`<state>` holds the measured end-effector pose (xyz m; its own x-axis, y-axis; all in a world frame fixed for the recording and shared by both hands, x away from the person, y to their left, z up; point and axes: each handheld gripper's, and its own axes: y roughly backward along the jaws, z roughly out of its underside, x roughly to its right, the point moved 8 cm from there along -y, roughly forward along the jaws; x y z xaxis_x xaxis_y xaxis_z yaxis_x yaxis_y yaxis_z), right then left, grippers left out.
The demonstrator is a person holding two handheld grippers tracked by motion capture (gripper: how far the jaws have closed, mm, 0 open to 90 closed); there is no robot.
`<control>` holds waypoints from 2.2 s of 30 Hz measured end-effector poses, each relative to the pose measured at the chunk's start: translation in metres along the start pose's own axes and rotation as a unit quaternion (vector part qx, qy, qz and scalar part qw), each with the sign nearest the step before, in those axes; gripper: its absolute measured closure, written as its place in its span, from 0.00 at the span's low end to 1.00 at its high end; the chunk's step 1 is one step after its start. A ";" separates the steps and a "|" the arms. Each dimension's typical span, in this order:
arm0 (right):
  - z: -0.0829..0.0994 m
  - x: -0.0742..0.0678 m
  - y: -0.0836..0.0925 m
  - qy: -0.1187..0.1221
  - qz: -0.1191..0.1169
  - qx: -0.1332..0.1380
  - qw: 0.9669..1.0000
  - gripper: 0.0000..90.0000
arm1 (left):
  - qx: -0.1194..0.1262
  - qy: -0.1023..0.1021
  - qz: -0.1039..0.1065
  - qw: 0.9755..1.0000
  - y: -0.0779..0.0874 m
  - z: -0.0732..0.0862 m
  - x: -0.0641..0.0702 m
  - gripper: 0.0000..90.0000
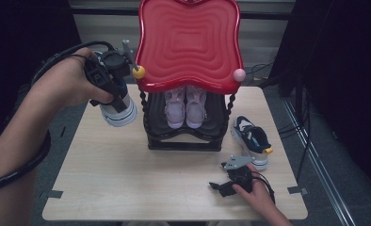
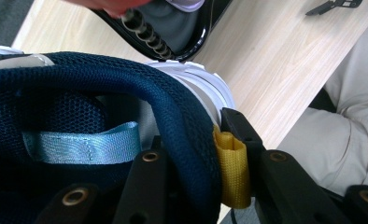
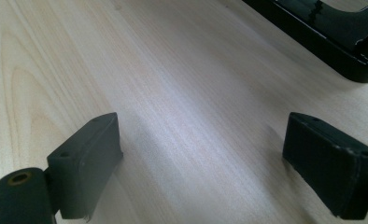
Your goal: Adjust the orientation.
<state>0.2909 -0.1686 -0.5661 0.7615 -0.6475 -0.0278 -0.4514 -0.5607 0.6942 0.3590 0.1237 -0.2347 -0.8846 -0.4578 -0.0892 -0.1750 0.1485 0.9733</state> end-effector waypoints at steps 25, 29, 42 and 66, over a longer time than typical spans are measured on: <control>0.000 0.000 0.000 0.000 -0.001 0.001 1.000 0.12 | 0.009 -0.048 -0.028 0.998 0.049 -0.034 0.009 0.79; 0.000 0.000 0.000 0.000 0.000 0.001 1.000 0.12 | 0.011 -0.053 -0.030 0.998 0.053 -0.029 0.011 0.80; 0.000 0.000 0.000 0.000 0.000 0.001 1.000 0.12 | 0.052 -0.104 -0.063 0.991 0.076 -0.048 0.015 0.80; 0.000 0.000 0.000 0.000 0.000 0.001 1.000 0.12 | 0.074 -0.218 -0.109 0.967 0.055 -0.126 0.017 0.80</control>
<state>0.2909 -0.1684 -0.5662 0.7621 -0.6468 -0.0282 -0.4518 -0.5625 0.6925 0.3894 0.0134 -0.1562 -0.9122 -0.0836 -0.4011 -0.4093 0.2296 0.8831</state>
